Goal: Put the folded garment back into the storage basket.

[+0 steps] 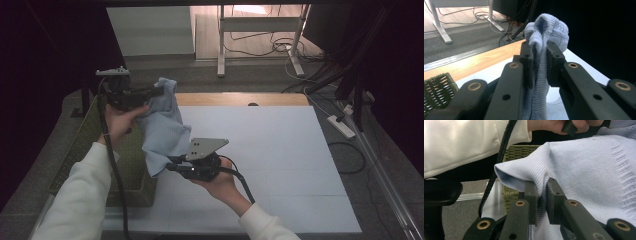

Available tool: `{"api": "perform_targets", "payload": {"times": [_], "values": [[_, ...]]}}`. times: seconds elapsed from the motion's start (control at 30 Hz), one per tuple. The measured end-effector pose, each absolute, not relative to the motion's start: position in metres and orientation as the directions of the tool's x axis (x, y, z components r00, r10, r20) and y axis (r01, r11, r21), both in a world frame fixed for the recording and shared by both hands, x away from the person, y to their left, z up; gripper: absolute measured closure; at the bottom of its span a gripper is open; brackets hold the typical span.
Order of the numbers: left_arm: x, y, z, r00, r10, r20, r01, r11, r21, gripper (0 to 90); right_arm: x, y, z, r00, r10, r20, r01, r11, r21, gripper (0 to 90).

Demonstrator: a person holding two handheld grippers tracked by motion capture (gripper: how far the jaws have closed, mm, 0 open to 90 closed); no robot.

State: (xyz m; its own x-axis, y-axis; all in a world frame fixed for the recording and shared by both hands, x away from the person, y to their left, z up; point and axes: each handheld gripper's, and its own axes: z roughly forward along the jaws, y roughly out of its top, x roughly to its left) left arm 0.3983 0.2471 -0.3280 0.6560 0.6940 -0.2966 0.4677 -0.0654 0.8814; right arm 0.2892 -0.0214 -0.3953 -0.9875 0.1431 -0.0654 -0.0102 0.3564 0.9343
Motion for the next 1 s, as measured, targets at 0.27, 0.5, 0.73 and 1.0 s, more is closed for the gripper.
{"api": "perform_targets", "payload": {"times": [0.27,0.5,0.73,1.0], "values": [[0.395,0.256,-0.325,0.648,0.702,-0.295,0.464,-0.056,0.884,78.1,0.29,-0.014,-0.393,-0.989,0.132,-0.066,-0.016,0.353,0.936,80.7],[0.394,0.261,-0.321,0.647,0.705,-0.29,0.459,-0.056,0.887,78.1,0.291,-0.008,-0.391,-0.99,0.125,-0.065,-0.017,0.351,0.936,80.7],[0.392,0.267,-0.32,0.64,0.711,-0.292,0.458,-0.049,0.887,78.0,0.292,-0.003,-0.39,-0.991,0.121,-0.062,-0.017,0.345,0.938,80.7],[0.39,0.274,-0.318,0.631,0.719,-0.29,0.458,-0.044,0.888,78.1,0.292,0.004,-0.389,-0.992,0.11,-0.062,-0.021,0.34,0.94,80.7]]}}
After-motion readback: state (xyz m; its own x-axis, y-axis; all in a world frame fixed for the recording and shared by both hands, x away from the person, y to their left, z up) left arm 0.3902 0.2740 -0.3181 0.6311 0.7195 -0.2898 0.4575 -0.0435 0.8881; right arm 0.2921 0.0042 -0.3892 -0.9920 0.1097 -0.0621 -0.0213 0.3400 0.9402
